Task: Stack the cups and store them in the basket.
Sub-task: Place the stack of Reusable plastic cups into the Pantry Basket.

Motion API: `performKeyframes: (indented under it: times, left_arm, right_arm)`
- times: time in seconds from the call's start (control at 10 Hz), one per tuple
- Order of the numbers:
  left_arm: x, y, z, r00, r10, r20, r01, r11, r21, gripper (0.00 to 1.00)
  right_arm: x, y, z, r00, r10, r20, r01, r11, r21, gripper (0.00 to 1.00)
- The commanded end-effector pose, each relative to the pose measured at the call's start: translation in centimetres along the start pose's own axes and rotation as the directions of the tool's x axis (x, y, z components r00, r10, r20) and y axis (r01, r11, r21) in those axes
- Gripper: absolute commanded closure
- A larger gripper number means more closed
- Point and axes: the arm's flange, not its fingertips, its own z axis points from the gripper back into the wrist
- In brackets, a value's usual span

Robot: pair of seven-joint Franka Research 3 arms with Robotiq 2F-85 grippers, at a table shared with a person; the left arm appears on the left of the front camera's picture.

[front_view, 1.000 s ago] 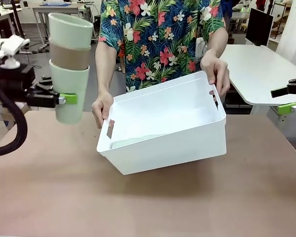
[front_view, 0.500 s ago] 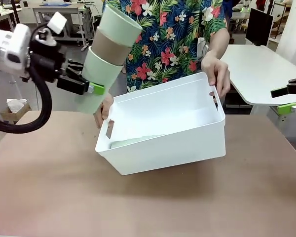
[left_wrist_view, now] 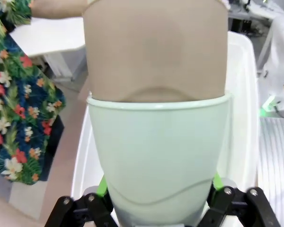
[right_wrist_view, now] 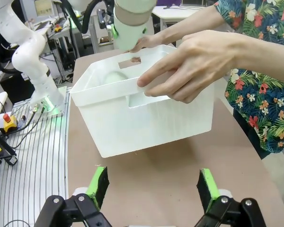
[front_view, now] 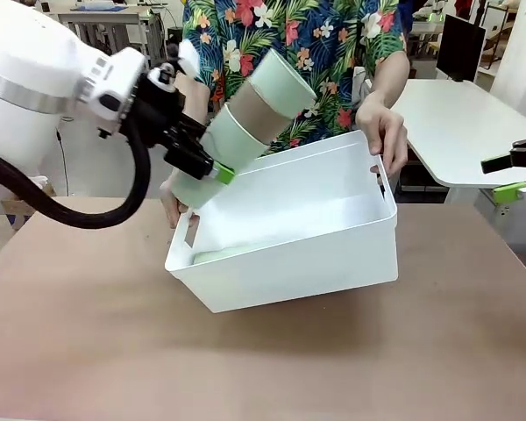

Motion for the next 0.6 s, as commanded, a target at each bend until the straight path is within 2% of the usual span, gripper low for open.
performKeyframes:
  times: [0.0,0.5]
  left_arm:
    - [1.5,0.6,-2.3,0.998,0.011,-0.062,-0.01,1.0,0.011,0.14]
    - [1.3,0.8,-8.7,0.989,0.024,-0.149,-0.017,0.999,0.047,0.14]
  right_arm:
    - [0.5,-0.1,0.2,1.0,-0.013,0.021,0.013,1.0,0.0,0.0]
    - [0.5,-0.1,0.2,1.0,-0.013,0.021,0.013,1.0,0.0,0.0]
